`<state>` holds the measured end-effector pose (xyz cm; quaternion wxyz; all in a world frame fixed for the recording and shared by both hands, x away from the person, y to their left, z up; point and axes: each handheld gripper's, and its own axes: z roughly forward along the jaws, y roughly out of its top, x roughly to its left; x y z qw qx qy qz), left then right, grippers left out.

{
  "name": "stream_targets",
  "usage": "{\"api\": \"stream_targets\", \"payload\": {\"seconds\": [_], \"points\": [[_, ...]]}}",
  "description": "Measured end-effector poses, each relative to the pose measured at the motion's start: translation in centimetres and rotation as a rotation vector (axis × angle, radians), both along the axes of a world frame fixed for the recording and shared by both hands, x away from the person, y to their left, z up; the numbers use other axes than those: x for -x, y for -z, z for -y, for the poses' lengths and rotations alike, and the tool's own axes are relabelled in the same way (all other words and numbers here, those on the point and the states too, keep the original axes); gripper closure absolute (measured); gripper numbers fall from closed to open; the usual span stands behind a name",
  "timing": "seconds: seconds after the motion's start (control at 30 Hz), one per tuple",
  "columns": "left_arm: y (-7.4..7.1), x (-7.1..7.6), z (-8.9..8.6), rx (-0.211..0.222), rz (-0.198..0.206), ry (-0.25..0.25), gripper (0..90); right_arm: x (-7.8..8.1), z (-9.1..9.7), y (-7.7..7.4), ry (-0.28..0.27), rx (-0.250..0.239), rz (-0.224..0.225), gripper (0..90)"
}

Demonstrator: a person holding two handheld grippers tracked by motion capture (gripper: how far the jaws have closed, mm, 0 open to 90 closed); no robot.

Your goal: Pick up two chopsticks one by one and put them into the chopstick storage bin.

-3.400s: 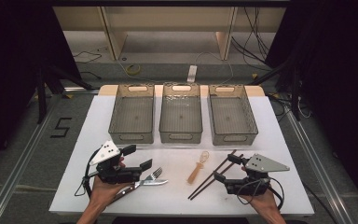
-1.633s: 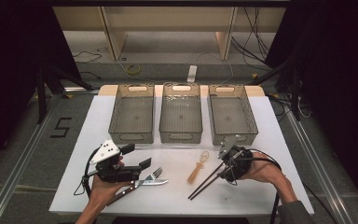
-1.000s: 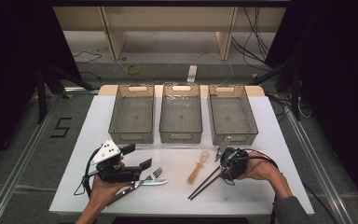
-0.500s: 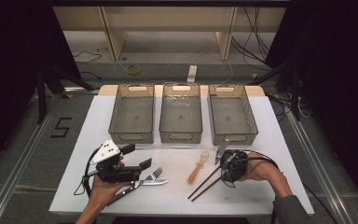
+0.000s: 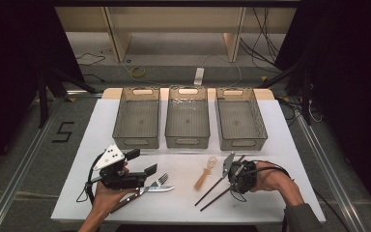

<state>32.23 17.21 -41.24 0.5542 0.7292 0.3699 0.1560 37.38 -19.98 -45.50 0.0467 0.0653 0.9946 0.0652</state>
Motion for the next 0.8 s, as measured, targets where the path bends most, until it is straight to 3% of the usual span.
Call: {"api": "stream_targets", "payload": {"seconds": [0.07,0.33,0.5,0.8], "points": [[-0.01,0.02,0.02,0.000,0.001,0.001,15.4,0.07,0.01,-0.05,0.017,-0.001,-0.002,65.3],[-0.03,0.01,-0.02,0.000,0.001,-0.001,15.4,0.14,-0.06,-0.10,-0.008,0.000,-0.026,72.4],[-0.02,-0.01,0.00,-0.002,-0.001,0.000,15.4,0.39,-0.34,-0.13,-0.052,0.018,-0.021,78.2],[-0.03,-0.01,0.03,-0.004,-0.001,0.002,15.4,0.77,-0.48,-0.21,-0.076,0.035,-0.021,82.3]]}}
